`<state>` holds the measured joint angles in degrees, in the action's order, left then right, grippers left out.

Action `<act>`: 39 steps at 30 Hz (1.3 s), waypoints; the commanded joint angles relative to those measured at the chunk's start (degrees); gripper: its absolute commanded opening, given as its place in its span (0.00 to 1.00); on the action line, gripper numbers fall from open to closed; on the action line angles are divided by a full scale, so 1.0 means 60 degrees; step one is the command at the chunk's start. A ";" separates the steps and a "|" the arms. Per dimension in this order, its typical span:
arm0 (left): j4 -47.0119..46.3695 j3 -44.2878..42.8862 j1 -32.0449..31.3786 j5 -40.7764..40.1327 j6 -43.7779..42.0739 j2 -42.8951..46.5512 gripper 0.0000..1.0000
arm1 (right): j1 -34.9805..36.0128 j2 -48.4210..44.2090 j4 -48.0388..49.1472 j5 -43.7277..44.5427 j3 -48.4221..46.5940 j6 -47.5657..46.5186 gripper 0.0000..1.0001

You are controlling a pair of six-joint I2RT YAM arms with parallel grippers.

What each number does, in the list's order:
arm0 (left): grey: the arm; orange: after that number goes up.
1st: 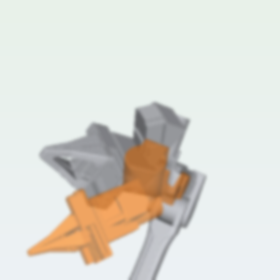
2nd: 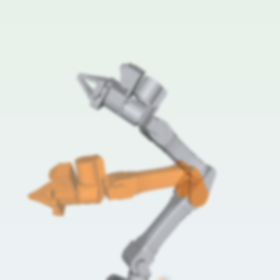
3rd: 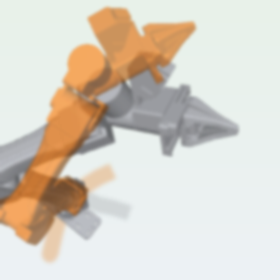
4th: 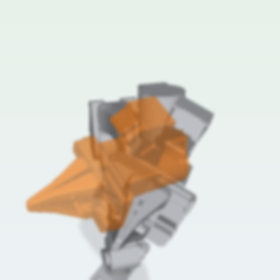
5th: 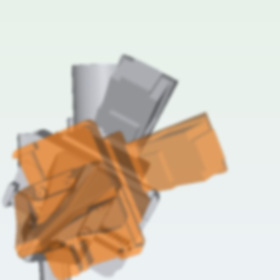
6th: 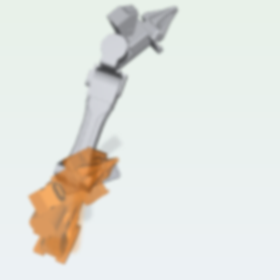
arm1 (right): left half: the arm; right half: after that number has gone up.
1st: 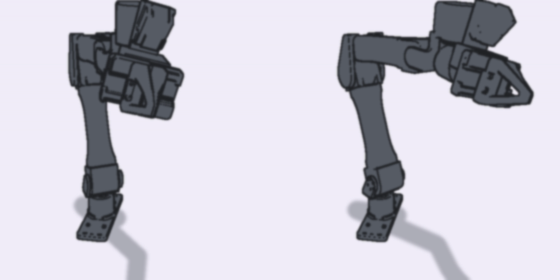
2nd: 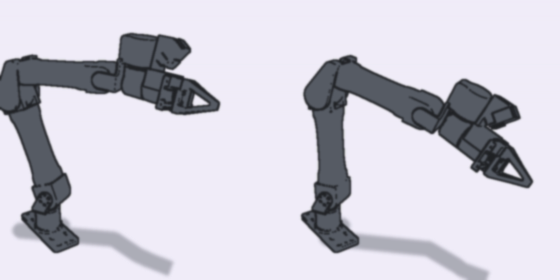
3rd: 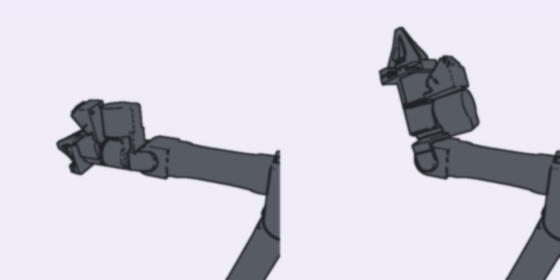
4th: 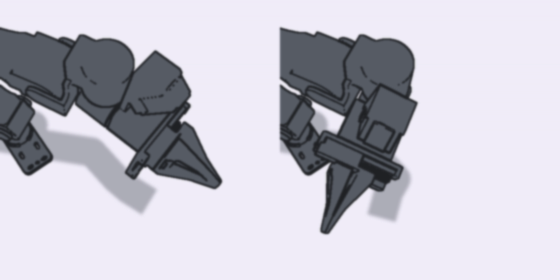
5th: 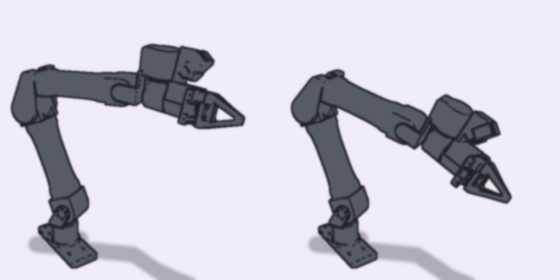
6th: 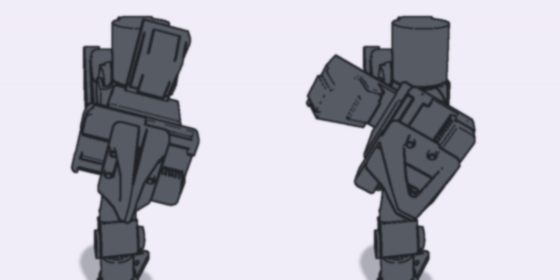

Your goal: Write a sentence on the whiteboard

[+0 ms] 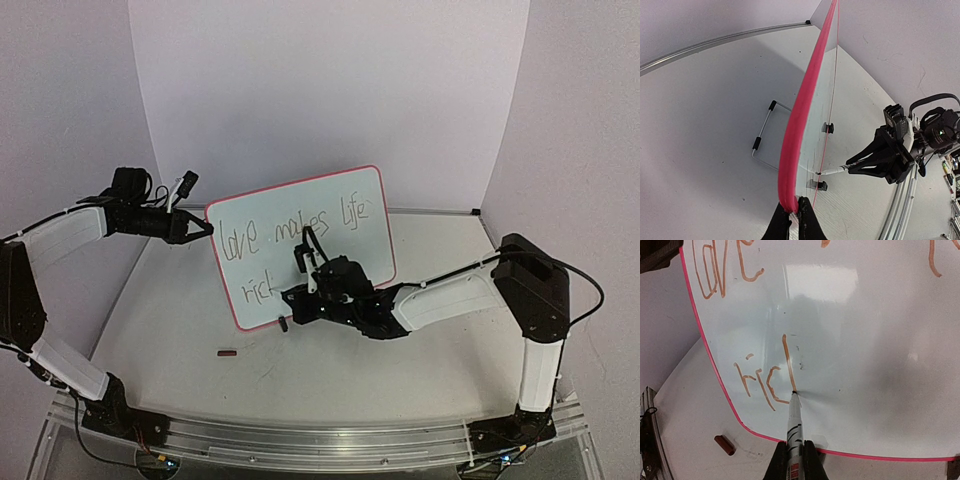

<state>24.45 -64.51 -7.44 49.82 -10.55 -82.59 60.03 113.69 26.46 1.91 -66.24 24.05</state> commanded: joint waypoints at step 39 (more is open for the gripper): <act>0.0408 -0.0142 -0.0202 -0.0540 -0.0660 -0.0196 0.00 | -0.0061 -0.0438 0.0455 0.1323 0.0402 0.0119 0.00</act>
<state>24.45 -64.51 -7.46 49.78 -10.52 -82.59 60.20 113.01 29.55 6.87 -64.73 24.03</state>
